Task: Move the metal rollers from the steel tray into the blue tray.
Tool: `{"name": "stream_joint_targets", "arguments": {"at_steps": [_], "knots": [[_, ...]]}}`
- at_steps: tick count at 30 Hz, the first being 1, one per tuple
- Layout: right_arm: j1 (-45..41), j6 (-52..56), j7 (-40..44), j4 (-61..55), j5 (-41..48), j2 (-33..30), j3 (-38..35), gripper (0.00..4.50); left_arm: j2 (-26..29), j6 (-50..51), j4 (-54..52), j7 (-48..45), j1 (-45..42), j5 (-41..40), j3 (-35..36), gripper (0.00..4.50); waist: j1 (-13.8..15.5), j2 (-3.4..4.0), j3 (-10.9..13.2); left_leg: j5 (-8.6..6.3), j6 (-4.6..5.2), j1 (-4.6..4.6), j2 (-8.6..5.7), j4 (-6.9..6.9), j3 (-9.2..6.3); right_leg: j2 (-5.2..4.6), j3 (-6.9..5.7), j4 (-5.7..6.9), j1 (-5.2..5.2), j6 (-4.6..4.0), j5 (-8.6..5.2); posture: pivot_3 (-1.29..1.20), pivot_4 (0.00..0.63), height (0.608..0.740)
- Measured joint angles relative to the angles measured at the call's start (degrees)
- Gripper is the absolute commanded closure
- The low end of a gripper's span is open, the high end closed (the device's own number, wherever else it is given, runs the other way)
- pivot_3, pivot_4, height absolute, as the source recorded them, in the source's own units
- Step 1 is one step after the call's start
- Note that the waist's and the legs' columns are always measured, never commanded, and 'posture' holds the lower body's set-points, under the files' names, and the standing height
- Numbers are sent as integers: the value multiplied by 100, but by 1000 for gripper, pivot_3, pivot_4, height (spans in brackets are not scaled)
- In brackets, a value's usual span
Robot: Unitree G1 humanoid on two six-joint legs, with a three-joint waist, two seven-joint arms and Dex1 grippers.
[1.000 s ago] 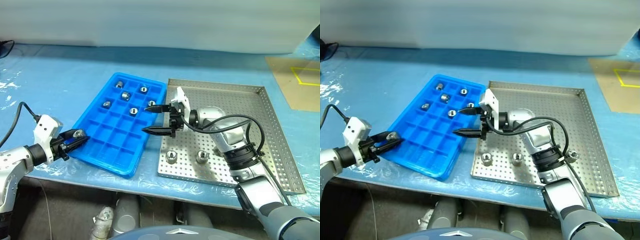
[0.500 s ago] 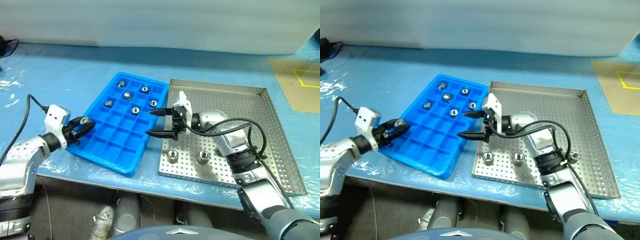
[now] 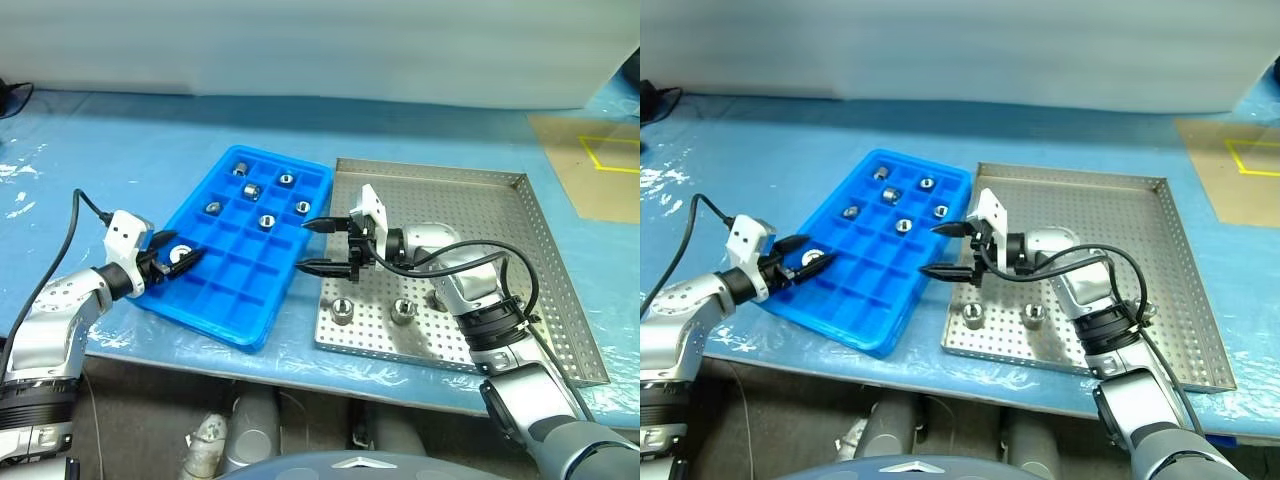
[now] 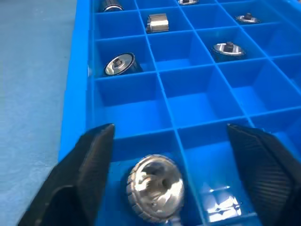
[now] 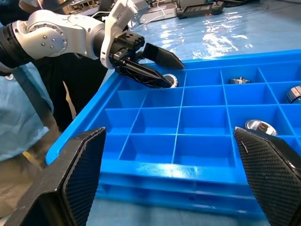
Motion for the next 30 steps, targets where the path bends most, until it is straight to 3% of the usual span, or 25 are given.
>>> {"name": "stream_joint_targets", "arguments": {"at_steps": [9, 14, 19, 24, 27, 30], "knots": [[19, -1, -11, -2, 0, -47, 0, 0, 52, 147, -69, -56, -55, -72, -24, 496, 7, 0, 0, 3, -4, -4, 2, 1, 0, 0, -2, -2, -1, -4, 2, 186, 150, 740], [90, -5, -68, -41, -52, -43, 6, 0, 339, 978, -1307, -714, -360, -711, -520, 496, 49, -4, 0, 1, 0, -30, -2, 11, 2, -4, -8, -6, -10, -5, 2, 168, 150, 740], [198, -7, -135, -205, -68, -59, -1, 0, 408, 1466, -1714, -1004, -803, -1075, -809, 496, -38, -3, -1, 4, -5, -18, 1, 7, 3, -1, -4, 1, -11, -5, 2, 143, 150, 740], [271, -5, -249, -286, -70, -75, -17, 0, 556, 1352, -1362, -1401, -899, -835, -1371, 496, -135, -2, -1, 5, -6, -20, 0, 6, 4, 0, -4, -2, -12, -5, 2, 108, 150, 740], [348, 2, -329, -365, -70, -134, -60, 0, 650, 1165, -977, -1562, -949, -587, -1544, 13, -144, -2, -1, 5, -6, -21, -1, 7, 3, 0, -4, -3, -11, -5, 2, 92, 150, 740], [387, 11, -401, -452, -69, -160, -104, 0, 645, 963, -772, -1674, -1021, -418, -1650, 13, -144, -2, -1, 5, -6, -21, -1, 7, 4, -1, -4, -4, -11, -5, 2, 78, 150, 740]]}}
